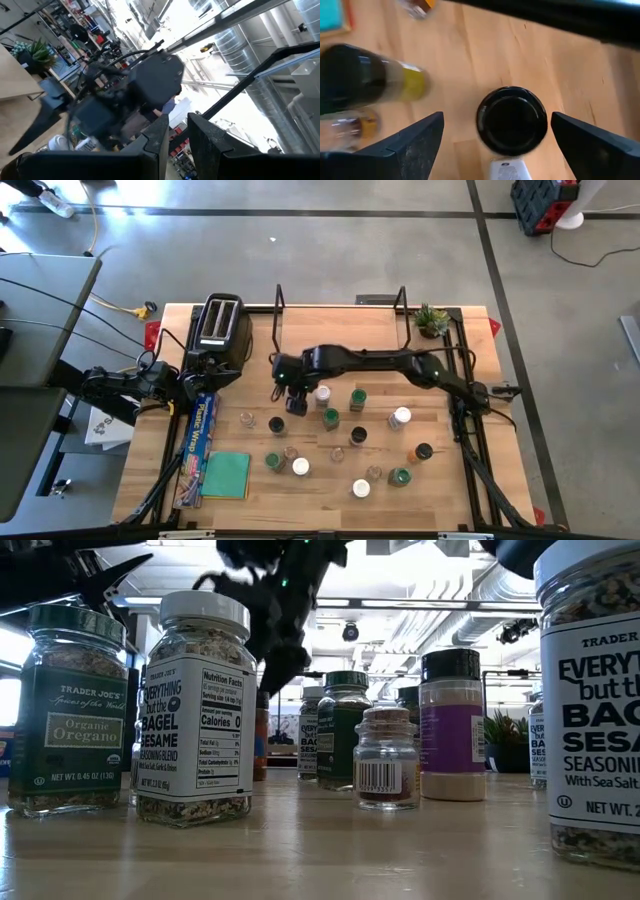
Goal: Shelf spices
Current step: Put the top left black spice bottle on the shelf
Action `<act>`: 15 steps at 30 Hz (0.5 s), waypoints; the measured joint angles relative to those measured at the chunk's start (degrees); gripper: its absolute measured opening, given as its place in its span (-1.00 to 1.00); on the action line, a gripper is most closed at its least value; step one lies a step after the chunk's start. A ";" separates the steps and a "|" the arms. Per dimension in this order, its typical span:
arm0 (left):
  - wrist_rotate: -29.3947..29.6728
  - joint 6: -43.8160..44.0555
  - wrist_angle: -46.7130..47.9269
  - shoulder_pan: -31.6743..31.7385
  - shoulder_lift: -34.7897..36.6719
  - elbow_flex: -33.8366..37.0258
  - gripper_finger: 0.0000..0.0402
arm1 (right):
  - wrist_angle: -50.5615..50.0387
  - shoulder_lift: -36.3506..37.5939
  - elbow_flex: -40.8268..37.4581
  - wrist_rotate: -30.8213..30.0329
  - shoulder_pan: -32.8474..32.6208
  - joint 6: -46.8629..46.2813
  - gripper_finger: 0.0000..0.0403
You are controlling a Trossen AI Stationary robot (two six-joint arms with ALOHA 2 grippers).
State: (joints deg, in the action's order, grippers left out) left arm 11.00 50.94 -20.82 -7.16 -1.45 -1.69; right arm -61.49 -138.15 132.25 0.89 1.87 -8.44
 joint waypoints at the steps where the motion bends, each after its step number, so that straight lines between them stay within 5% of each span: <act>1: 0.00 0.02 -0.02 0.00 0.00 0.00 -0.68 | 0.11 -0.39 0.00 -0.09 0.00 0.32 0.81; 7: 0.00 0.00 -0.01 0.00 0.00 0.00 -0.68 | 1.93 -2.25 0.00 -1.81 0.00 0.82 0.64; 15: -0.15 1.48 -0.02 0.00 0.00 0.00 -0.68 | 3.17 -2.52 0.05 -1.75 1.06 -1.71 -0.04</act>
State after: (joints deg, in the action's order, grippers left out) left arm 10.85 52.42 -20.84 -7.16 -1.45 -1.69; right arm -58.32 -140.66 132.30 -0.86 2.93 -10.15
